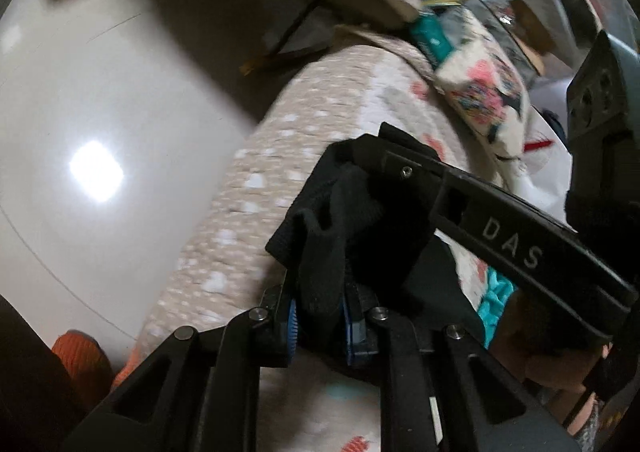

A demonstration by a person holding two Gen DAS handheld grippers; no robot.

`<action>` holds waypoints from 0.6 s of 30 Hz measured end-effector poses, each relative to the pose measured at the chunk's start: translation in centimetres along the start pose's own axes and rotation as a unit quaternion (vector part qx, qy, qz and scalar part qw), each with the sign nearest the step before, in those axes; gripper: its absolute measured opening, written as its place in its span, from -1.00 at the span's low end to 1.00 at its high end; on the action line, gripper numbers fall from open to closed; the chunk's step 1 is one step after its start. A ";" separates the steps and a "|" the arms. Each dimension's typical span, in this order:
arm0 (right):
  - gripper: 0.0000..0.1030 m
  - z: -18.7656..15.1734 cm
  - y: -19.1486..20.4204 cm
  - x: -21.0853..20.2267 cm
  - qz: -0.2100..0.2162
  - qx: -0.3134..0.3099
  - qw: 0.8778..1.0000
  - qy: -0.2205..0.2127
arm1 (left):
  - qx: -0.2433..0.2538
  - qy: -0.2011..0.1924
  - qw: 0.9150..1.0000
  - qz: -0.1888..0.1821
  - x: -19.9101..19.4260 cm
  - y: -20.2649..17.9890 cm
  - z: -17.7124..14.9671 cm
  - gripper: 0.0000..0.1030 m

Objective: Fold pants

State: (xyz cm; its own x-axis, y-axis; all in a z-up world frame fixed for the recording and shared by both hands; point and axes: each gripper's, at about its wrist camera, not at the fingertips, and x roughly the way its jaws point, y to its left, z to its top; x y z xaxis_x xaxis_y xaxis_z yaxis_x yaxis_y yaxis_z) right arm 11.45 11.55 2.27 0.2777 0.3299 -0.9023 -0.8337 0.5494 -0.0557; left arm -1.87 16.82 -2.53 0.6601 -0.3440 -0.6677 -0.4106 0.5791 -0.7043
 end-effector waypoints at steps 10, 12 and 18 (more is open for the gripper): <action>-0.69 -8.7 -9.7 -6.9 -0.018 0.138 0.989 -0.051 | 0.114 0.054 0.992 0.001 4.6 -8.8 -4.5 -0.68; -0.69 -11.0 -11.6 -7.3 -0.024 0.166 0.985 -0.049 | 0.129 0.069 0.989 0.004 5.6 -10.0 -5.9 -0.68; -0.69 -13.9 -13.9 -7.8 0.001 0.212 0.975 -0.065 | 0.118 0.071 0.990 0.009 5.5 -9.9 -6.4 -0.68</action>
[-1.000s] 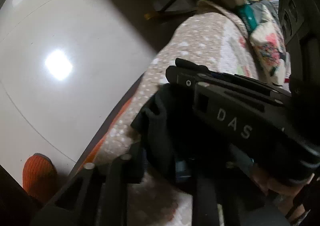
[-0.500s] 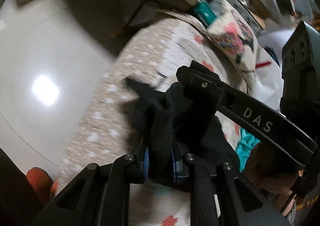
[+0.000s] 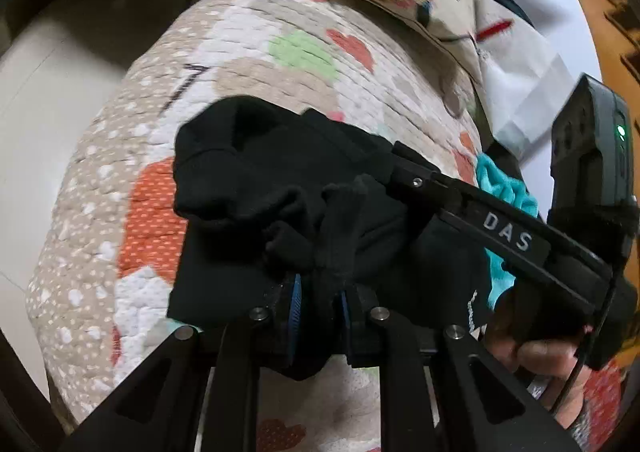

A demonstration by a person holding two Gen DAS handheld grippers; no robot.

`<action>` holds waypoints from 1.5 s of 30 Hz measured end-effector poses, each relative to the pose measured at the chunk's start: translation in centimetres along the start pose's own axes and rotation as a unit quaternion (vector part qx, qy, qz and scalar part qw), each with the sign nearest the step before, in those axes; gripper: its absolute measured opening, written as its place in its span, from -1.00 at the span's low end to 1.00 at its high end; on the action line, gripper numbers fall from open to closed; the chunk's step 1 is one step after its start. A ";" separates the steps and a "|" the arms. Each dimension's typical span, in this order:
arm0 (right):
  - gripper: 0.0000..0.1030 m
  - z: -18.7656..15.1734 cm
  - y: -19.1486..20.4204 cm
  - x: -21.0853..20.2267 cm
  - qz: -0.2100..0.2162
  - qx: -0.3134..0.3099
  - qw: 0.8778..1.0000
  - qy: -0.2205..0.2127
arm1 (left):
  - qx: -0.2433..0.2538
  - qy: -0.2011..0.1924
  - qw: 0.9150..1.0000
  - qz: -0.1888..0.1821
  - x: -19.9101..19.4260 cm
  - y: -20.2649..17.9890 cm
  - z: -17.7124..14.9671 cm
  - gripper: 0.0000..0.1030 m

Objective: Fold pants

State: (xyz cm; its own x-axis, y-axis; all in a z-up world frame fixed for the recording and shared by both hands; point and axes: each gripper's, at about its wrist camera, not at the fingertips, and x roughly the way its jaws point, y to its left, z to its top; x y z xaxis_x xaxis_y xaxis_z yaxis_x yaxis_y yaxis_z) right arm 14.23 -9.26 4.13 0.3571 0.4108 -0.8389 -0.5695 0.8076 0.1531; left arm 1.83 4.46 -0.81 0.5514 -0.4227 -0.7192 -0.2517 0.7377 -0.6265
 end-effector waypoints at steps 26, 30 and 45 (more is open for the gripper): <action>0.13 2.8 18.8 17.6 -0.093 -0.285 0.939 0.169 | -0.216 -0.022 0.976 -0.033 -1.1 15.9 0.7 -0.34; -0.76 2.3 20.4 17.3 -0.099 -0.294 0.935 0.171 | -0.195 -0.010 0.980 -0.049 -1.4 15.6 1.2 -0.65; -0.80 4.0 12.3 4.4 -0.062 -0.178 0.981 0.054 | -0.067 -0.014 0.995 -0.067 -3.1 3.9 1.1 -0.70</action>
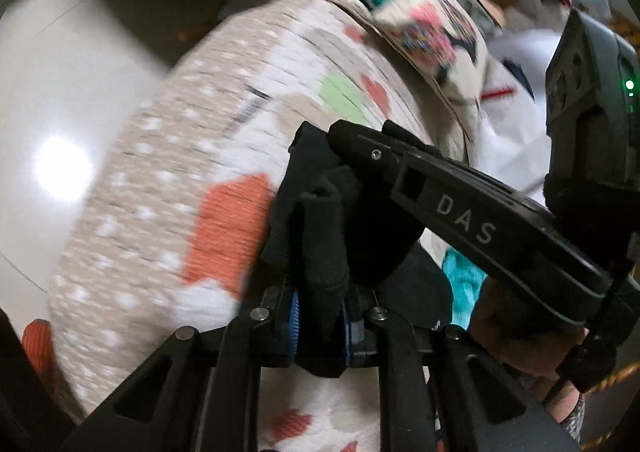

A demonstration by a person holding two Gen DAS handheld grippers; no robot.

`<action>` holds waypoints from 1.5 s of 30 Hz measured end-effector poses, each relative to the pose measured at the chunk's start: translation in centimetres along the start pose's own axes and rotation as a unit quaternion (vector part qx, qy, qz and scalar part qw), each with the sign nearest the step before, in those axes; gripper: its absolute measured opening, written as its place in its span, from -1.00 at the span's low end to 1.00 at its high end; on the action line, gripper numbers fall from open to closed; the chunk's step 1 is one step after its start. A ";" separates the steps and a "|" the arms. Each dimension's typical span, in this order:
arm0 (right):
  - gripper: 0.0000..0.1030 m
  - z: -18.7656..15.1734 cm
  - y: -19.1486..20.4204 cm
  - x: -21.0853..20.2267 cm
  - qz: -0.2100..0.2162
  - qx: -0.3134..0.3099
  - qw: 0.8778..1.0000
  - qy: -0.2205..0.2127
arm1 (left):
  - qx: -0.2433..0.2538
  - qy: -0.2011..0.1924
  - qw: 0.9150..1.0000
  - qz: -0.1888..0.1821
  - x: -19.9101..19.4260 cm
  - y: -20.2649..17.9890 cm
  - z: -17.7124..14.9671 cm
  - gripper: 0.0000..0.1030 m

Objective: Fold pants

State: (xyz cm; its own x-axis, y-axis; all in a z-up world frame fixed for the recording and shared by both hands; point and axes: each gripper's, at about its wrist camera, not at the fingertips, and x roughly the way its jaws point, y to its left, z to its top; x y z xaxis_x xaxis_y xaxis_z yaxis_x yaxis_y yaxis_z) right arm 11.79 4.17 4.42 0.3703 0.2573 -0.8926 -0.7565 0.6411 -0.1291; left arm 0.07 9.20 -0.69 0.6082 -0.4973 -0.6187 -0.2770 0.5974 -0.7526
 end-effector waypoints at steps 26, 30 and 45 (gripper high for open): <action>-0.30 -14.7 -11.7 -1.5 0.074 0.265 0.961 -0.029 | 0.082 0.031 0.992 0.087 1.7 -1.7 -1.9 -0.27; -0.49 -16.9 -13.6 -0.5 -0.026 0.291 0.956 0.033 | 0.091 0.053 0.991 0.089 4.2 -1.9 -2.2 -0.20; -0.48 -4.3 -9.5 5.1 -0.007 0.197 0.979 0.058 | 0.169 0.055 0.978 0.108 7.6 -3.6 -3.9 -0.74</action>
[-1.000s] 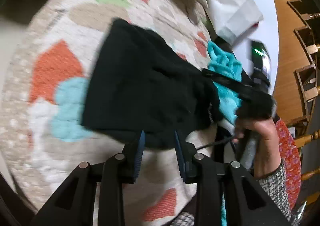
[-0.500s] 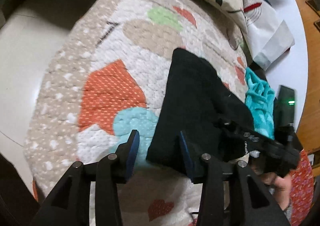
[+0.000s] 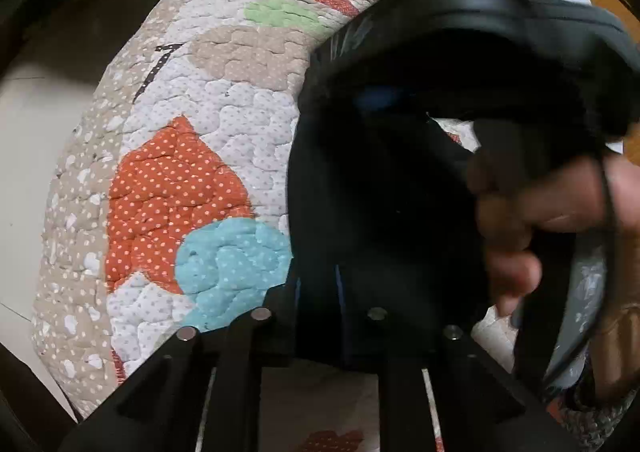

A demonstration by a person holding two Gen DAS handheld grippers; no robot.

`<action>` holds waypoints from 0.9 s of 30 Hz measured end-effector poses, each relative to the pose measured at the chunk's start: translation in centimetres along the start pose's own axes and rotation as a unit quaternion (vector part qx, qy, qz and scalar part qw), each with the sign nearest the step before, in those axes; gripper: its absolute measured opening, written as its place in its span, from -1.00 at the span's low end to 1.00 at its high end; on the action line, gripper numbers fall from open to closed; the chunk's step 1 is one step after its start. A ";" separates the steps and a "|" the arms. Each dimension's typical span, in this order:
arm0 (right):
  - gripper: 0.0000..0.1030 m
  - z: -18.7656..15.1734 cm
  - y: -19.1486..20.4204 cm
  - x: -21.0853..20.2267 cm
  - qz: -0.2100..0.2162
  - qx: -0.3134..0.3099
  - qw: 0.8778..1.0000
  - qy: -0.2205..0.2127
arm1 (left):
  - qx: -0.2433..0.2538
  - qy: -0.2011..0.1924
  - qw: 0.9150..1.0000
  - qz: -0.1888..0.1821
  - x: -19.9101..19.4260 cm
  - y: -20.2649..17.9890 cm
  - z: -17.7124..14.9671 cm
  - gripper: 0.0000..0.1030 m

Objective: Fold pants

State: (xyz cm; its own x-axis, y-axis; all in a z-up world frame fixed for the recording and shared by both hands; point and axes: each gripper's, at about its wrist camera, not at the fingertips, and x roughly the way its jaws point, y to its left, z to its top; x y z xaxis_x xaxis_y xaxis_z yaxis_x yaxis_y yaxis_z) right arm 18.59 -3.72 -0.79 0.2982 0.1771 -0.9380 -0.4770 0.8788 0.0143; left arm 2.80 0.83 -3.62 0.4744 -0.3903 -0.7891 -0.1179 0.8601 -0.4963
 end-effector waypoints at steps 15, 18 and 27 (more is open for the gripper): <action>-0.77 3.7 5.9 1.2 0.038 -0.014 0.999 -0.003 | -0.104 -0.021 0.994 0.002 -3.5 7.3 1.1 -0.72; -0.57 4.7 7.1 2.0 0.029 -0.032 0.999 0.001 | -0.144 -0.008 0.990 -0.003 -3.5 8.8 0.8 -0.51; -0.10 2.7 -2.5 -10.5 0.049 0.068 0.985 -0.152 | -0.161 -0.058 0.985 -0.006 -8.7 11.0 1.4 -0.25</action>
State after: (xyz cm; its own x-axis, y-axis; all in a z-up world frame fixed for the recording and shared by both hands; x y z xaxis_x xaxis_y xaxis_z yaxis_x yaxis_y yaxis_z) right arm 18.88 -6.60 9.99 0.4998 0.3714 -0.7825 -0.4080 0.8979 0.1656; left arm -1.38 14.19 -1.71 0.5723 -0.3433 -0.7447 -0.3732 0.6996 -0.6093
